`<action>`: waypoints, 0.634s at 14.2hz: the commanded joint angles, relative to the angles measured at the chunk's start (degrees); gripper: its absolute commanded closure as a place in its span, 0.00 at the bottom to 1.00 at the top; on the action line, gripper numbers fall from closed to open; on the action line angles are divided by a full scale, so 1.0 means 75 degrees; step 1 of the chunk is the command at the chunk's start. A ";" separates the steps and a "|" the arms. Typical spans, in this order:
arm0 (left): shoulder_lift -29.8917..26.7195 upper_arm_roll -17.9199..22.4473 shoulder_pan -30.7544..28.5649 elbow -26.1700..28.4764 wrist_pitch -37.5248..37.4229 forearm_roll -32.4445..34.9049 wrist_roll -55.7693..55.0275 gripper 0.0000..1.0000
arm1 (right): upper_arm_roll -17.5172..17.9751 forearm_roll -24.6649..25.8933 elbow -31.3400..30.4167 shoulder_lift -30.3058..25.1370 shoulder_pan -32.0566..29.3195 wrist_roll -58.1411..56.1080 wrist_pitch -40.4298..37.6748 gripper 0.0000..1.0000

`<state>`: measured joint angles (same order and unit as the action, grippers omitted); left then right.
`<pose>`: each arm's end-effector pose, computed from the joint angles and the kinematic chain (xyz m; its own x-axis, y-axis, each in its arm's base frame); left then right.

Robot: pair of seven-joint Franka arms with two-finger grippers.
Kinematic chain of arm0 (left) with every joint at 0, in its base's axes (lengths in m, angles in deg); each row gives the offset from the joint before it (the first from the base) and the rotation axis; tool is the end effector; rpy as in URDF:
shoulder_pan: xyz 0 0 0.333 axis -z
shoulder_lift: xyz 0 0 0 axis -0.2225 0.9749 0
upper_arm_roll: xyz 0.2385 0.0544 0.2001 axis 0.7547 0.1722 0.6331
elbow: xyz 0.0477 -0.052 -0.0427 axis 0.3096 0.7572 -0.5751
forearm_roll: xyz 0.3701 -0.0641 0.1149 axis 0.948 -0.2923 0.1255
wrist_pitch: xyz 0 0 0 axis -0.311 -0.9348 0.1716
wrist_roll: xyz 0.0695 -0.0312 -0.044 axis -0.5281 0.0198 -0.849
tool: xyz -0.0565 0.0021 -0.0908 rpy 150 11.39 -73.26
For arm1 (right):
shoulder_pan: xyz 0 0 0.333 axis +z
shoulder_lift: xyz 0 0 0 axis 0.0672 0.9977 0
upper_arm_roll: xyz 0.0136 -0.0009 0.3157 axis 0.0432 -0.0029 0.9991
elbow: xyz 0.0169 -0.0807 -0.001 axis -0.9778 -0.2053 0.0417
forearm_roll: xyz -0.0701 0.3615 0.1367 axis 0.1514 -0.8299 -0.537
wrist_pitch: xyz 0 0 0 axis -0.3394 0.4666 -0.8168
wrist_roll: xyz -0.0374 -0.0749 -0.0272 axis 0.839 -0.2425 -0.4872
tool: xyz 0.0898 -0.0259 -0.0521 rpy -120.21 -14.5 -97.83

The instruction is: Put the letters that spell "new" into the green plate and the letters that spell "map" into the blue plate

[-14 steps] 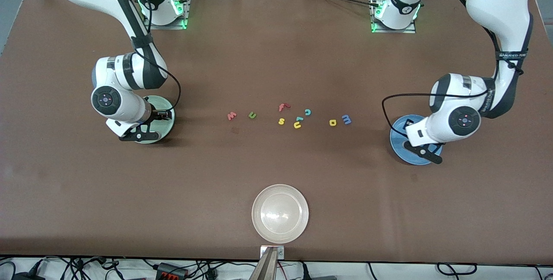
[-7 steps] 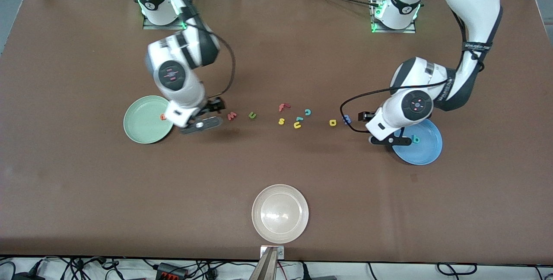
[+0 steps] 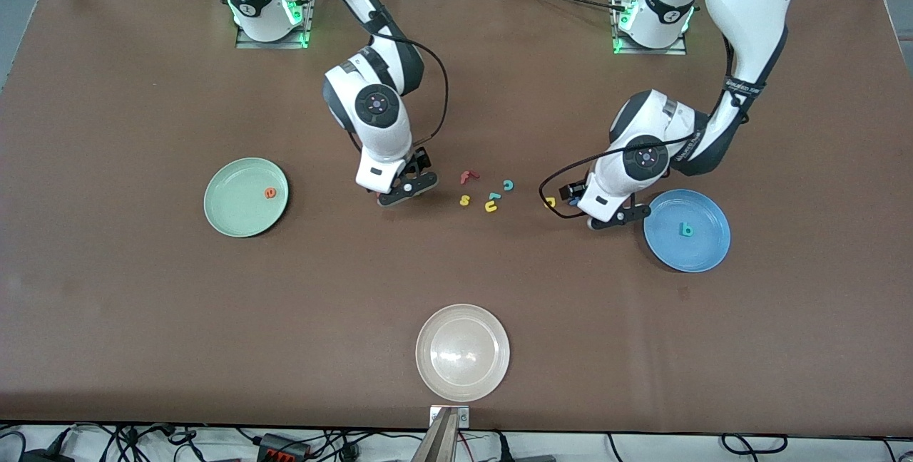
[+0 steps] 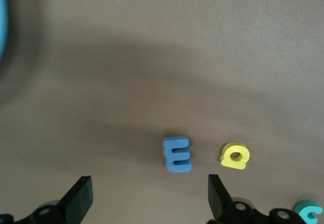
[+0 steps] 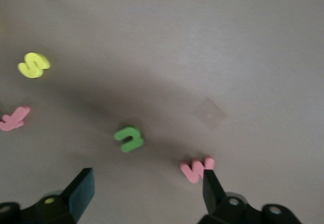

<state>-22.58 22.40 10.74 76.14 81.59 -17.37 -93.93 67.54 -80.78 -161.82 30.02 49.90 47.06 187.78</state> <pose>0.5273 -0.2266 0.2026 0.9378 0.2881 -0.1939 0.2892 -0.9570 -0.0233 0.4985 0.4154 0.2272 0.8756 0.4823 -0.0281 0.4831 -0.8747 0.0391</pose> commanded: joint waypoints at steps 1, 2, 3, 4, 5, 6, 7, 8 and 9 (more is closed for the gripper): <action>0.0149 -0.0047 -0.0034 0.0331 0.0897 -0.0048 -0.0071 0.01 | -0.0060 0.0021 0.0729 0.0623 0.0107 -0.1027 -0.0033 0.15; 0.0231 -0.0047 0.0047 0.0366 0.1167 -0.0036 -0.0048 0.08 | -0.0048 0.0021 0.0800 0.0717 0.0119 -0.1449 -0.0033 0.15; 0.0279 -0.0035 0.0060 0.0366 0.1263 -0.0001 -0.0036 0.20 | -0.0025 0.0009 0.0801 0.0753 0.0142 -0.1778 -0.0033 0.15; 0.0302 -0.0035 0.0048 0.0366 0.1322 0.0011 0.0011 0.30 | -0.0025 0.0009 0.0801 0.0753 0.0142 -0.1956 -0.0033 0.15; 0.0303 -0.0023 0.0037 0.0366 0.1404 0.0011 0.0058 0.34 | -0.0025 0.0009 0.0801 0.0753 0.0154 -0.2062 -0.0033 0.16; 0.0303 -0.0012 0.0025 0.0343 0.1439 0.0011 0.0058 0.34 | -0.0013 0.0021 0.0801 0.0800 0.0154 -0.2202 -0.0033 0.21; 0.0314 -0.0012 0.0002 0.0343 0.1451 0.0011 0.0058 0.35 | -0.0025 0.0033 0.0824 0.0893 0.0154 -0.2331 -0.0010 0.23; 0.0361 -0.0012 0.0001 0.0331 0.1451 0.0022 0.0058 0.39 | -0.0025 0.0021 0.0859 0.0952 0.0154 -0.2391 0.0048 0.28; 0.0373 0.0023 0.0001 0.0343 0.1451 0.0022 0.0058 0.41 | -0.0025 0.0021 0.0860 0.1010 0.0154 -0.2391 0.0072 0.29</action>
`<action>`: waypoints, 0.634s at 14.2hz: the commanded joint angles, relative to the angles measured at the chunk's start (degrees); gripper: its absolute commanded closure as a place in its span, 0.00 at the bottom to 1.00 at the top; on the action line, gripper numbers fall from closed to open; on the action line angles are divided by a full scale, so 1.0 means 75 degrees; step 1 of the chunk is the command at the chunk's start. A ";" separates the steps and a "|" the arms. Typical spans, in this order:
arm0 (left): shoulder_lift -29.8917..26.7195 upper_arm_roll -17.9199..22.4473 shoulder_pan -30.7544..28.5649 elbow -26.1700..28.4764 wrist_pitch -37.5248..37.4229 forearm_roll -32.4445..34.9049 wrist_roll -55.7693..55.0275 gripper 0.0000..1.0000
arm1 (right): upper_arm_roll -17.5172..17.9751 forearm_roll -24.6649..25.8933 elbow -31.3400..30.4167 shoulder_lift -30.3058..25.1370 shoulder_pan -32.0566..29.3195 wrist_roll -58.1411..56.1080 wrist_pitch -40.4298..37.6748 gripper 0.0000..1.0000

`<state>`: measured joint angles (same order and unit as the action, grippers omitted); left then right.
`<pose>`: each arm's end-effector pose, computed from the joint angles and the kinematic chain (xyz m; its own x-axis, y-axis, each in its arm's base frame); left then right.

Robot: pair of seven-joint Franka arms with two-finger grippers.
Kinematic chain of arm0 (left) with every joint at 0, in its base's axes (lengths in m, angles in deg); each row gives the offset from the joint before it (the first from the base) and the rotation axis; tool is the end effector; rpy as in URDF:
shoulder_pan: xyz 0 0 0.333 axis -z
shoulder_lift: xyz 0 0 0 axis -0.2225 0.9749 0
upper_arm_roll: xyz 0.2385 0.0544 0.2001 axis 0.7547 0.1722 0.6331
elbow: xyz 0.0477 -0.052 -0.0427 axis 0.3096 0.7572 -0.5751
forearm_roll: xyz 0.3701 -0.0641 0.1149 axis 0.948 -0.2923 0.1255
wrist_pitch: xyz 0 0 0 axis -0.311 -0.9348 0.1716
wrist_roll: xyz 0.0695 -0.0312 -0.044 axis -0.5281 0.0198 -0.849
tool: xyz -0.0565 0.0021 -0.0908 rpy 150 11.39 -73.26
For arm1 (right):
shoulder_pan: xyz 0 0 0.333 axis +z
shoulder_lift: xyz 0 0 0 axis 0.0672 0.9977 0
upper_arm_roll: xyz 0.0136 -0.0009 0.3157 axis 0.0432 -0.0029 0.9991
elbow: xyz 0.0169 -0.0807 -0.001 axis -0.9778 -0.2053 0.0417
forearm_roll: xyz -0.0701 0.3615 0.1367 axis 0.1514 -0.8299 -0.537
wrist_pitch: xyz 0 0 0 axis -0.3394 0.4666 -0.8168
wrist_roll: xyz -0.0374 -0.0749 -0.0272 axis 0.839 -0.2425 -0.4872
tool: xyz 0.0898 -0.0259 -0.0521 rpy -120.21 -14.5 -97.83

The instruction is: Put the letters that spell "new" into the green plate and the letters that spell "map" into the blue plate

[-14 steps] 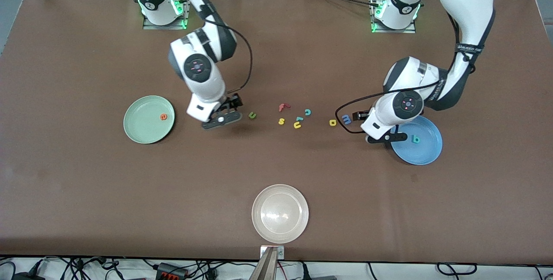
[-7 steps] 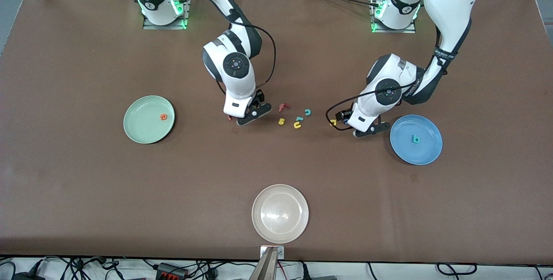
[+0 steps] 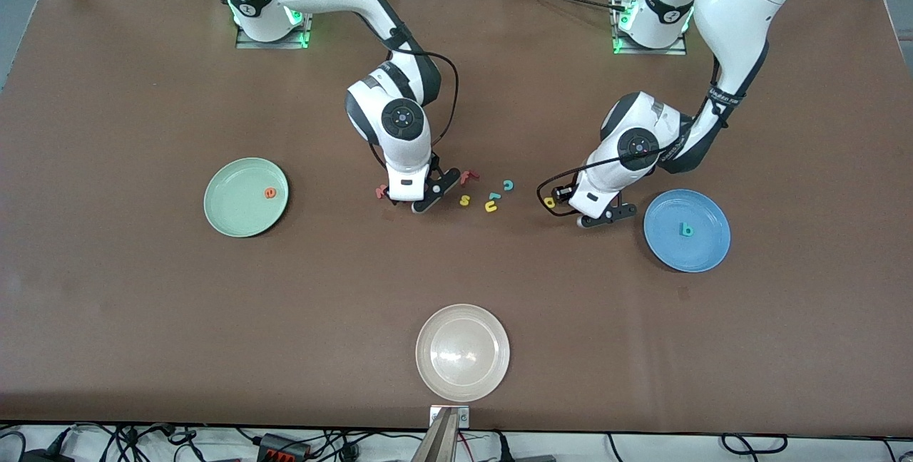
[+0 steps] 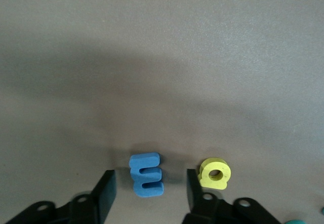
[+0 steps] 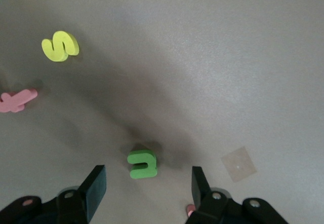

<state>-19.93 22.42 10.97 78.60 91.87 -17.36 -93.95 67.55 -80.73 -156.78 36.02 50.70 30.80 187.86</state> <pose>0.5222 -0.2339 0.1772 0.9468 0.2872 -0.1453 0.2986 -0.9523 0.0634 0.5043 0.4343 0.1946 0.6902 0.7216 -0.0539 0.7236 -0.6892 0.0390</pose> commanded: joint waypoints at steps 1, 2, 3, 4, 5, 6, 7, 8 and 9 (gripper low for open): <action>0.0031 0.0033 -0.0041 0.0014 0.0080 0.0020 0.0061 0.45 | -0.0014 0.0003 0.0189 0.0221 0.0059 -0.0223 0.0062 0.31; 0.0066 0.0044 -0.0042 0.0014 0.0080 0.0032 0.0061 0.48 | -0.0014 0.0003 0.0189 0.0222 0.0094 -0.0223 0.0050 0.32; 0.0136 0.0044 -0.0042 0.0014 0.0080 0.0090 0.0061 0.49 | -0.0014 0.0003 0.0189 0.0222 0.0117 -0.0223 0.0050 0.34; 0.0172 0.0044 -0.0030 0.0014 0.0091 0.0184 0.0061 0.53 | -0.0014 0.0003 0.0189 0.0233 0.0118 -0.0223 0.0050 0.37; 0.0253 0.0044 -0.0041 0.0014 0.0138 0.0324 0.0049 0.58 | -0.0014 0.0003 0.0189 0.0245 0.0118 -0.0223 0.0050 0.38; 0.0254 0.0044 -0.0076 0.0037 0.0324 0.0395 0.0049 0.67 | -0.0014 0.0003 0.0189 0.0245 0.0118 -0.0223 0.0050 0.41; 0.0208 0.0044 -0.0077 0.0037 0.0326 0.0395 0.0049 0.79 | -0.0014 0.0003 0.0189 0.0257 0.0118 -0.0235 0.0050 0.43; 0.0149 0.0044 -0.0077 0.0026 0.0303 0.0395 0.0038 0.86 | -0.0014 0.0003 0.0189 0.0292 0.0118 -0.0235 0.0062 0.48; 0.0090 0.0033 -0.0100 0.0014 0.0256 0.0407 0.0026 0.89 | -0.0014 0.0003 0.0189 0.0315 0.0118 -0.0235 0.0062 0.49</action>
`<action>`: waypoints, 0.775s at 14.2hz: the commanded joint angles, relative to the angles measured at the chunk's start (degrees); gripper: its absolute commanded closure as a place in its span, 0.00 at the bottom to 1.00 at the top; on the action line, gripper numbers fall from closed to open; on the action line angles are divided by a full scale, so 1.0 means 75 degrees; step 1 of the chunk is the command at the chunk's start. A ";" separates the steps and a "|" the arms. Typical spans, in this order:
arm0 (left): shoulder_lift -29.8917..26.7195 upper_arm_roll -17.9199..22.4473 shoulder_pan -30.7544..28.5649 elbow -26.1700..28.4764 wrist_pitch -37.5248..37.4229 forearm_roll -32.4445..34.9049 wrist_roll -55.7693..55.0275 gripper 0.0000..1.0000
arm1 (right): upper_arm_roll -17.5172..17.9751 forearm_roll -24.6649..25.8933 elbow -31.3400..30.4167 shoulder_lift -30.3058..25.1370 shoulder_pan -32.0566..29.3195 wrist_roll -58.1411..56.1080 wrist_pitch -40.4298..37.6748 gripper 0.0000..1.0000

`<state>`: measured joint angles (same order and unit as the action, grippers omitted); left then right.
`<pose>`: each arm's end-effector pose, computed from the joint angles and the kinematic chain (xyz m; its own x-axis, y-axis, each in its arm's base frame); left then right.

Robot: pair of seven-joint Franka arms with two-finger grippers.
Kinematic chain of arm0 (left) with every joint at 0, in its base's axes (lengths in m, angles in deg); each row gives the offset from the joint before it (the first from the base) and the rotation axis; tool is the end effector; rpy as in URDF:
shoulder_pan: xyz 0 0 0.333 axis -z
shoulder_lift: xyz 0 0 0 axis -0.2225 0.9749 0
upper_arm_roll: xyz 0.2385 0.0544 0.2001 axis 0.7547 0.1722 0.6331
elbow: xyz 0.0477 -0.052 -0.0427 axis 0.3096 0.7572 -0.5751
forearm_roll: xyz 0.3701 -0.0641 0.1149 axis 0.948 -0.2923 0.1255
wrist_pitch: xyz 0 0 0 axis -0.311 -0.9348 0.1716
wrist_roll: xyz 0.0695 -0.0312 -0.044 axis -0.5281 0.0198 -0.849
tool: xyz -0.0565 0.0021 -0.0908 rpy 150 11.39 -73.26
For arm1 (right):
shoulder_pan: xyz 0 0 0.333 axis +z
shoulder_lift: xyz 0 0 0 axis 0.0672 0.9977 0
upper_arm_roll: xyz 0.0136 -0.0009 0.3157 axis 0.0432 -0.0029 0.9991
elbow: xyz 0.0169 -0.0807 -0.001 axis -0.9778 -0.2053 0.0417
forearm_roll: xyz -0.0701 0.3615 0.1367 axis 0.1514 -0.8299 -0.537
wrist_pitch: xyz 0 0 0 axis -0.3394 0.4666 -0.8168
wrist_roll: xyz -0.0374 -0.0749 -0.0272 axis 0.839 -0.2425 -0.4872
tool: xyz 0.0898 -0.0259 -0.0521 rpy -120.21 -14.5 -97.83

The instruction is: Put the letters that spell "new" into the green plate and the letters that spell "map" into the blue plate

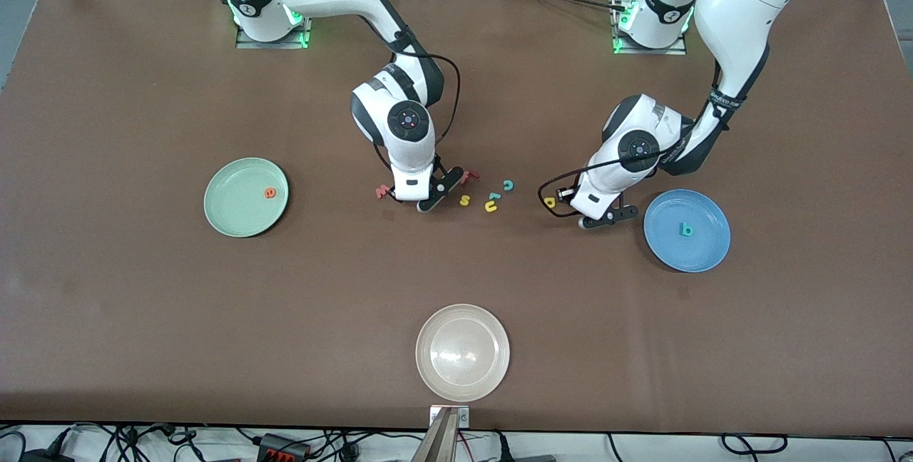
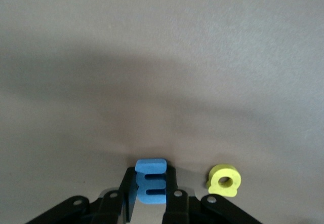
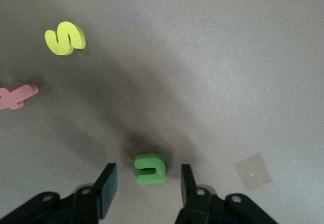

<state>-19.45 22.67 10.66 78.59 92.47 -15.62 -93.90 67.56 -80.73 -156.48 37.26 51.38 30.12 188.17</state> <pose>0.5240 -0.2295 0.1733 0.9528 0.2738 -0.1314 0.2830 -0.9574 0.0576 0.4986 0.4398 0.1829 0.6719 0.7378 -0.0654 0.7405 -0.6709 0.0393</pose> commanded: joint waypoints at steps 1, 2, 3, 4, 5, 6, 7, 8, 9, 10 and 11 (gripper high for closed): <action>-0.0067 0.0011 -0.0058 0.0005 0.0025 0.0164 0.0031 0.90 | -0.0015 0.0014 0.0148 0.0162 0.0026 -0.0143 0.0032 0.49; -0.0138 0.0011 -0.0070 -0.0030 -0.0196 0.0175 0.0031 0.91 | -0.0015 0.0014 0.0148 0.0185 0.0026 -0.0143 0.0033 0.49; -0.0324 0.0023 -0.0116 -0.0054 -0.0489 0.0187 0.0043 0.91 | -0.0015 0.0014 0.0159 0.0186 0.0026 -0.0143 0.0033 0.49; -0.0477 0.0023 -0.0152 -0.0100 -0.0747 0.0187 0.0090 0.91 | -0.0015 0.0014 0.0160 0.0186 0.0026 -0.0143 0.0033 0.49; -0.0676 0.0034 -0.0256 -0.0182 -0.1167 0.0187 0.0450 0.91 | -0.0015 0.0014 0.0160 0.0186 0.0026 -0.0143 0.0033 0.49; -0.0759 0.0023 -0.0455 -0.0357 -0.1577 0.0187 0.0871 0.91 | -0.0015 0.0014 0.0160 0.0197 0.0026 -0.0143 0.0044 0.50; -0.0864 0.0011 -0.0689 -0.0498 -0.2092 0.0187 0.1374 0.91 | -0.0015 0.0014 0.0194 0.0209 0.0026 -0.0143 0.0056 0.54; -0.0958 0.0011 -0.0877 -0.0592 -0.2399 0.0187 0.1808 0.90 | -0.0015 0.0003 0.0218 0.0232 0.0026 -0.0143 0.0068 0.59; -0.1040 0.0023 -0.1076 -0.0616 -0.2622 0.0187 0.2196 0.90 | -0.0015 0.0003 0.0230 0.0233 0.0026 -0.0131 0.0068 0.63; -0.1053 0.0046 -0.1275 -0.0651 -0.2671 0.0187 0.2524 0.90 | -0.0015 -0.0009 0.0265 0.0221 0.0026 -0.0131 0.0068 0.71; -0.1006 0.0035 -0.1637 -0.0675 -0.2671 0.0326 0.2992 0.90 | -0.0015 -0.0009 0.0265 0.0221 0.0026 -0.0131 0.0068 0.76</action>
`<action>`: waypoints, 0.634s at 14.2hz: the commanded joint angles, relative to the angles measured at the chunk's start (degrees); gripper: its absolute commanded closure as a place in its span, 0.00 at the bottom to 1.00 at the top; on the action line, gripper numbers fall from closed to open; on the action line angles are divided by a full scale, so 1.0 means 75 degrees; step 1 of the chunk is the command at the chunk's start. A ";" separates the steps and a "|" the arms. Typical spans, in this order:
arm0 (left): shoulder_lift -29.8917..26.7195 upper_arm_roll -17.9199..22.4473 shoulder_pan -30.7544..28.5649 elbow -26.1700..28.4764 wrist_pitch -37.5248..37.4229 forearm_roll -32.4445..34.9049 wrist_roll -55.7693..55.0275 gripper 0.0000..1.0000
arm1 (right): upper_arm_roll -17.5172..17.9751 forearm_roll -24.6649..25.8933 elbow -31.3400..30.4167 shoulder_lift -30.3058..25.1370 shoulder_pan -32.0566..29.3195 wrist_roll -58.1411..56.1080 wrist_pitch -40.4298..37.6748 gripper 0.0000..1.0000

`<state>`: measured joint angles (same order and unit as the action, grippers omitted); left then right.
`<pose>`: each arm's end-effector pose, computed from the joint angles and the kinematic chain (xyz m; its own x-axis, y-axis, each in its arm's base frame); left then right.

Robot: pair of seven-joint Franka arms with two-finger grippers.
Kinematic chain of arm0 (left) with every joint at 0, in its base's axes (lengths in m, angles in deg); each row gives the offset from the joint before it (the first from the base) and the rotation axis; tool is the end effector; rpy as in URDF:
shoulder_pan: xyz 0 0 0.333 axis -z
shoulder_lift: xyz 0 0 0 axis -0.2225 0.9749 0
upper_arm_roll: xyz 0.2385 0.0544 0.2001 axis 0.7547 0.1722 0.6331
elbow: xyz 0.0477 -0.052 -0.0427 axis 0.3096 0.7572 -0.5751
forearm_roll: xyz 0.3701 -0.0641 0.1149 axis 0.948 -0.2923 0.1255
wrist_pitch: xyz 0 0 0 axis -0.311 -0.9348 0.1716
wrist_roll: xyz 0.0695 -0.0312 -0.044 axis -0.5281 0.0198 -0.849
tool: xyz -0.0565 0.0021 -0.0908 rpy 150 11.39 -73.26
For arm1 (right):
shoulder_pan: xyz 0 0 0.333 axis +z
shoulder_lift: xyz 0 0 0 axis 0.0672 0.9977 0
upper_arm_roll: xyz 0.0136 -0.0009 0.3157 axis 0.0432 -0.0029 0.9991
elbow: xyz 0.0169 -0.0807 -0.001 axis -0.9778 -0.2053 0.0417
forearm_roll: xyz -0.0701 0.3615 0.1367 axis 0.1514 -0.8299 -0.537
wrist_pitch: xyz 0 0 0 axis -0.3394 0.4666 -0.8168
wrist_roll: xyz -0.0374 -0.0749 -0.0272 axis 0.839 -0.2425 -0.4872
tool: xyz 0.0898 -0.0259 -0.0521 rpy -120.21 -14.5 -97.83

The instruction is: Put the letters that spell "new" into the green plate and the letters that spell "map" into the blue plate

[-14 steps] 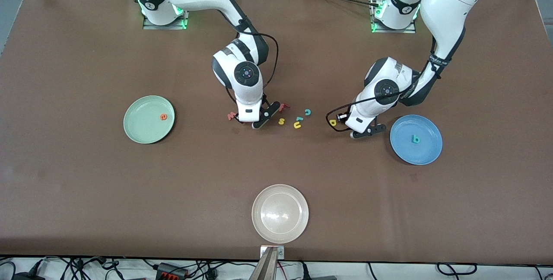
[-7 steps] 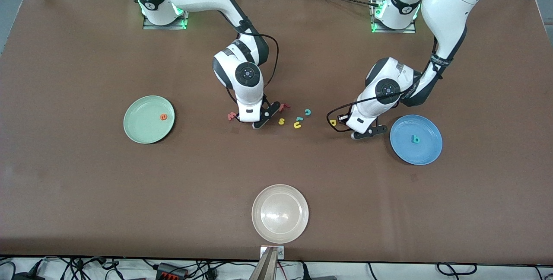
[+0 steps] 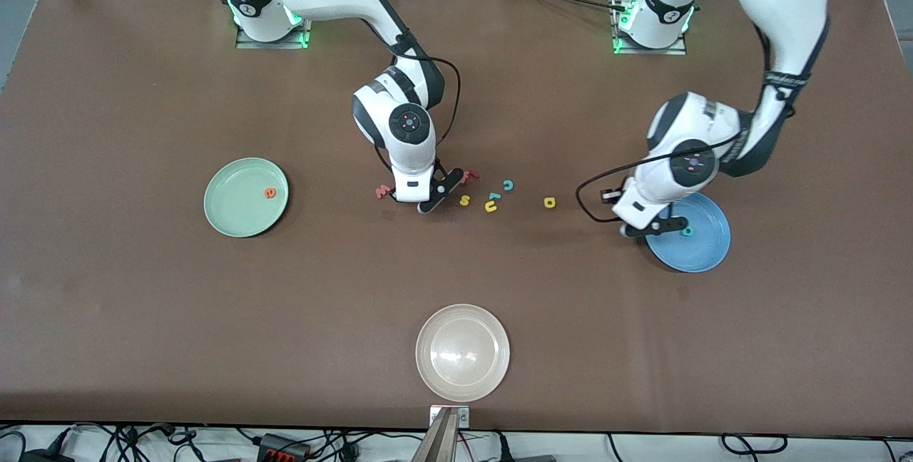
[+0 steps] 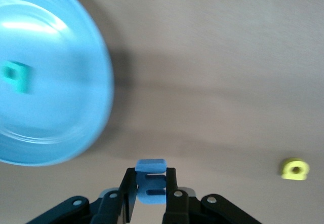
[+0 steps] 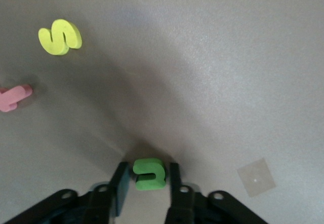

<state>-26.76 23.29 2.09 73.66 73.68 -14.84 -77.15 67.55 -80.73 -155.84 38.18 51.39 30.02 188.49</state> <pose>0.5655 -0.1293 0.2457 0.9724 0.1406 -0.1861 0.1337 -0.9898 -0.0492 0.5000 0.4412 0.1771 0.6698 0.7397 -0.0649 0.7424 -0.6687 0.0410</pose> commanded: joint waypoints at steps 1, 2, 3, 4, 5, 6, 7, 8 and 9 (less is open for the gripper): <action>-0.0008 -0.0071 -0.0812 -0.0041 -0.0155 0.0514 0.1157 0.90 | -0.0014 0.0002 0.0180 0.0075 0.0014 -0.0119 0.0013 0.77; 0.0004 -0.0071 -0.1012 -0.0053 -0.0155 0.0737 0.1416 0.90 | -0.0037 0.0003 0.0215 0.0040 -0.0044 -0.0142 0.0013 0.80; 0.0039 -0.0060 -0.1118 -0.0099 -0.0143 0.0867 0.1604 0.90 | -0.0037 0.0003 0.0285 0.0028 -0.0114 -0.0154 -0.0045 0.82; 0.0155 -0.0060 -0.1235 -0.0146 -0.0131 0.0914 0.1734 0.88 | -0.0049 -0.0021 0.0286 -0.0192 -0.0196 -0.0154 -0.0196 0.83; 0.0249 -0.0060 -0.1306 -0.0147 -0.0073 0.0915 0.1828 0.83 | -0.0107 -0.0044 0.0297 -0.0311 -0.0220 -0.0107 -0.0395 0.84; 0.0366 -0.0071 -0.1377 -0.0170 -0.0061 0.0915 0.1829 0.47 | -0.0247 -0.0044 0.0297 -0.0509 -0.0290 -0.0060 -0.0629 0.84; 0.0391 -0.0071 -0.1400 -0.0182 -0.0061 0.0915 0.1817 0.00 | -0.0480 -0.0044 0.0297 -0.0673 -0.0395 -0.0060 -0.0922 0.84; 0.0368 -0.0083 -0.1401 -0.0251 -0.0096 0.0915 0.1829 0.00 | -0.0750 -0.0044 0.0251 -0.0895 -0.0512 -0.0141 -0.1365 0.84; 0.0309 -0.0118 -0.1389 -0.0287 -0.0154 0.0903 0.1759 0.00 | -0.1054 -0.0033 0.0239 -0.1060 -0.0676 -0.0130 -0.1915 0.84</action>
<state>-24.69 23.40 -7.96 73.38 73.61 -9.57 -64.19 62.21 -80.75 -152.83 34.08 49.09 30.07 180.16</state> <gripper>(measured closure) 0.507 0.731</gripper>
